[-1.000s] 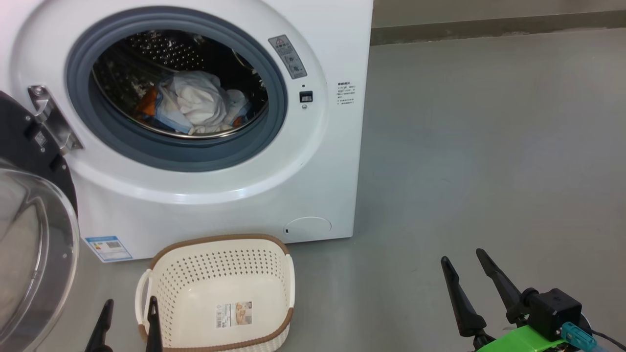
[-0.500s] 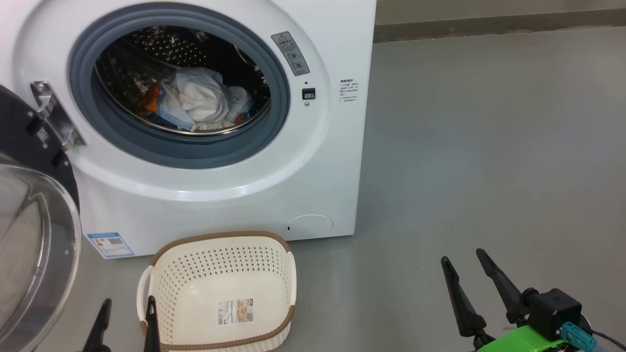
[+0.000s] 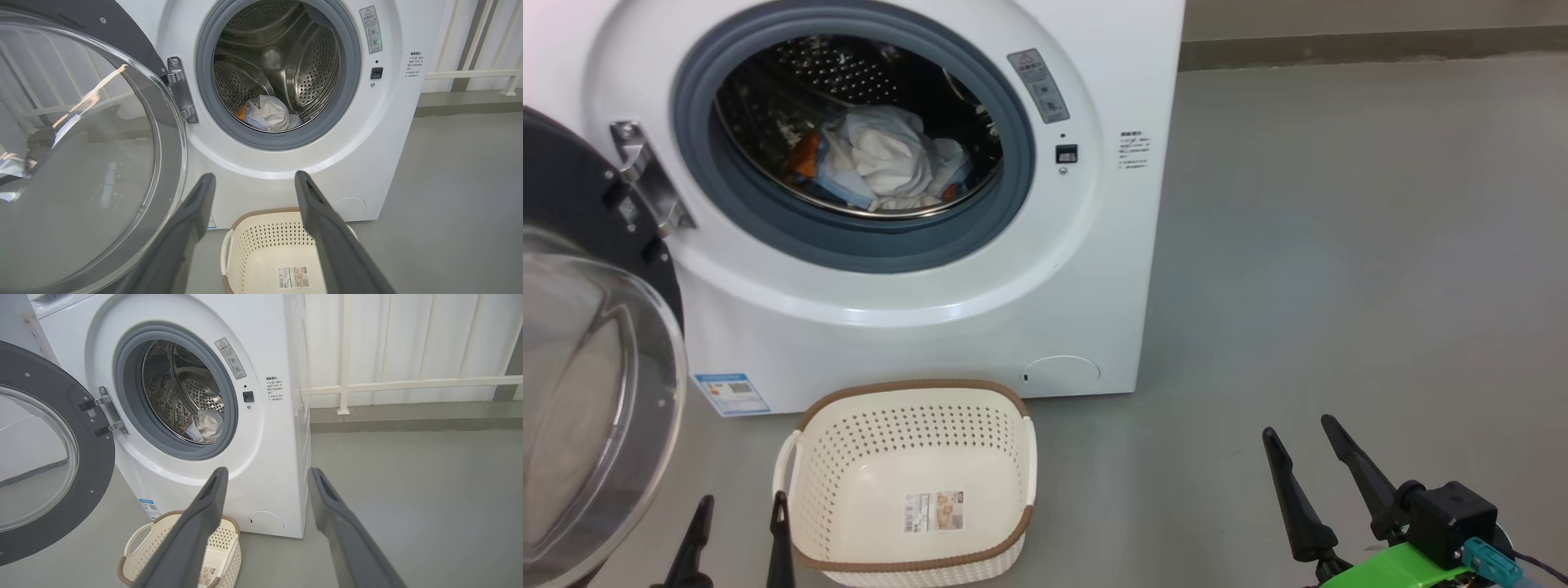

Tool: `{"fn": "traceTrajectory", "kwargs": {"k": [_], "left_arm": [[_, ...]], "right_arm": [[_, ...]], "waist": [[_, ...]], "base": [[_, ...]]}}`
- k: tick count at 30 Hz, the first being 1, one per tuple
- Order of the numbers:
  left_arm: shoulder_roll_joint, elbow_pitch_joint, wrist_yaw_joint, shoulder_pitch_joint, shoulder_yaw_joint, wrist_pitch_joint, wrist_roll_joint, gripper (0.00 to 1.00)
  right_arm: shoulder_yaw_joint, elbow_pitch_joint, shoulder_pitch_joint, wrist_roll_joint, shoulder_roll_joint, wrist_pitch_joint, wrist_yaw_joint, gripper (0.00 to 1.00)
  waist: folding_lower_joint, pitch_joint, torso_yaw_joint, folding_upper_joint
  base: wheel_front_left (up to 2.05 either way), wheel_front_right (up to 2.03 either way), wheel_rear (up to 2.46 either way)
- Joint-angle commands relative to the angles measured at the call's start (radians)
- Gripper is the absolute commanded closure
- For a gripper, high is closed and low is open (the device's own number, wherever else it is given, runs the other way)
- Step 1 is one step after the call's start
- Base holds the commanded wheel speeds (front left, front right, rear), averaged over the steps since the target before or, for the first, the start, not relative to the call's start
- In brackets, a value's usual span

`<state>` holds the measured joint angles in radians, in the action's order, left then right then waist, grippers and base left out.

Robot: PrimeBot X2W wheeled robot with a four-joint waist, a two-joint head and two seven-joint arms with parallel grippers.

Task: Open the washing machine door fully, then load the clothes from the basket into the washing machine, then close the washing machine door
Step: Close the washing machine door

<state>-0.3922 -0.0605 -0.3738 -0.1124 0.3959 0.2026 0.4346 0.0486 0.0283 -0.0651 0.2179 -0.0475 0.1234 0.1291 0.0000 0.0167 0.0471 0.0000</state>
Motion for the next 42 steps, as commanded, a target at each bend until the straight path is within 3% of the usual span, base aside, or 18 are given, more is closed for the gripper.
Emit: {"fn": "traceTrajectory", "kwargs": {"k": [1,6,28,32,42], "left_arm": [[-0.022,-0.023,-0.001,0.059,-0.036,0.009,0.005,0.00],[-0.021,-0.025,-0.009,0.053,-0.041,0.007,0.011,0.00],[-0.004,-0.015,-0.009,0.055,-0.036,0.028,0.022,0.00],[-0.005,-0.006,-0.004,0.053,-0.031,0.029,0.023,0.00],[0.009,-0.018,-0.021,0.031,-0.038,0.040,0.024,0.00]], "right_arm": [[0.022,0.029,0.012,-0.013,-0.003,0.001,0.002,0.00],[0.022,0.031,0.018,-0.018,-0.003,-0.001,0.002,0.00],[0.041,0.012,0.057,-0.032,-0.003,-0.010,0.002,0.00],[0.052,0.011,0.060,-0.032,-0.003,-0.012,0.002,0.00],[0.082,0.007,0.086,-0.046,-0.003,-0.028,0.002,0.00]], "waist": [[0.0000,-0.004,0.028,0.0000],[0.0000,-0.011,0.081,0.0000],[0.0000,-0.020,0.427,0.0000],[0.0000,-0.020,0.462,0.0000],[0.0000,-0.037,0.470,0.0000]], "base": [[0.00,0.00,0.00],[0.00,0.00,0.00],[0.00,0.00,0.00],[0.00,0.00,0.00],[0.00,0.00,0.00]]}}
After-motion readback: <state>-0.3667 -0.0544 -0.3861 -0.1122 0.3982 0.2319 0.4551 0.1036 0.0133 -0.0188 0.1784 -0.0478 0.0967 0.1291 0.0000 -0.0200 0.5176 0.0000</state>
